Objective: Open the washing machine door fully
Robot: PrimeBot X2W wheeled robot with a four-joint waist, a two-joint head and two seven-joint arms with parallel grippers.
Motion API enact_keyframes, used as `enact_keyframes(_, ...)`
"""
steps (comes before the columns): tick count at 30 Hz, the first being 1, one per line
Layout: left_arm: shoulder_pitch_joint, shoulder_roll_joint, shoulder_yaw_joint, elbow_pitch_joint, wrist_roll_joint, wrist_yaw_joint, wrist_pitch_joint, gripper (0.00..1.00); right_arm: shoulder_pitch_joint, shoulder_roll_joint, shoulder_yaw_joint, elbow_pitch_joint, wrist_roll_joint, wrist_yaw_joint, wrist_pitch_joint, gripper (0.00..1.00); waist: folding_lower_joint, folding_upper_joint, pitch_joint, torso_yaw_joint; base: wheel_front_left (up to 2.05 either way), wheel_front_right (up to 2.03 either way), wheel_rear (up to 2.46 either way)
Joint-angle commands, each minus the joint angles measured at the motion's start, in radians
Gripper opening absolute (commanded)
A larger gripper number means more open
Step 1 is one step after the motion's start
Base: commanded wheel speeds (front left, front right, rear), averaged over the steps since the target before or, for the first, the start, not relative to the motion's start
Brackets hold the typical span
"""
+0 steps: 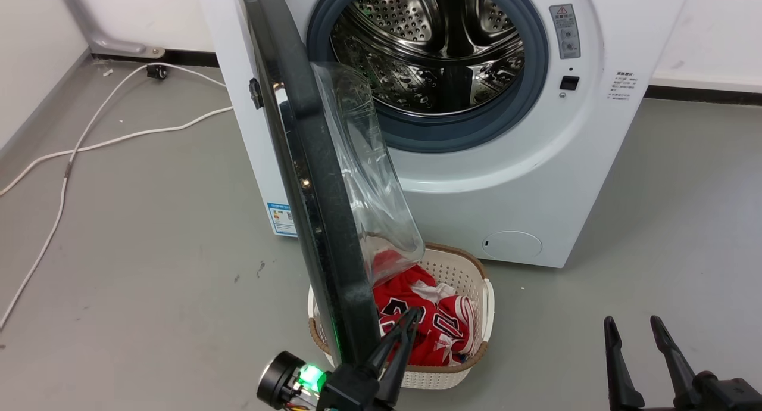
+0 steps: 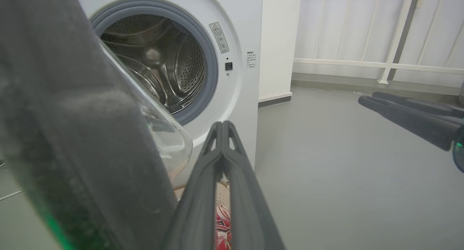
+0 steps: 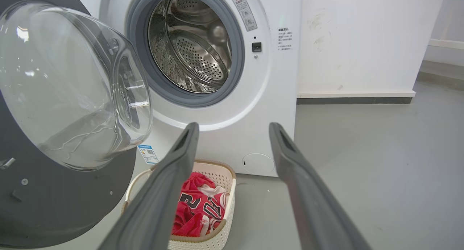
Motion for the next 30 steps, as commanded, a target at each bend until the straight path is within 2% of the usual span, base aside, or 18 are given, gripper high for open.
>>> enact_keyframes(1,0.014,0.003,0.015,0.002,0.005,0.006,-0.002,0.0,-0.006,0.003,0.002,0.005,-0.002,0.0,-0.001,1.0,0.0,-0.0001,0.0,0.006,0.0,0.0,0.0)
enact_keyframes(10,0.03,0.008,0.071,-0.008,0.017,0.016,-0.002,0.0,0.004,0.003,0.009,0.007,0.008,0.0,-0.001,1.0,0.0,-0.0001,0.001,0.053,0.0,0.0,0.0)
enact_keyframes(16,0.053,0.018,0.109,-0.016,0.022,0.026,0.001,0.0,0.005,0.003,0.018,0.007,0.01,0.0,-0.001,1.0,0.0,-0.0001,0.004,0.105,0.0,0.0,0.0)
enact_keyframes(23,0.075,0.036,0.132,-0.039,0.033,0.019,0.0,0.0,0.007,0.003,0.027,0.012,0.013,0.0,-0.002,1.0,0.0,-0.0001,0.005,0.174,0.0,0.0,0.0)
enact_keyframes(30,0.088,0.049,0.198,-0.051,0.009,0.031,0.0,0.0,-0.008,0.003,0.036,0.016,0.012,0.0,-0.002,1.0,0.0,-0.0001,0.013,0.227,0.0,0.0,0.0)
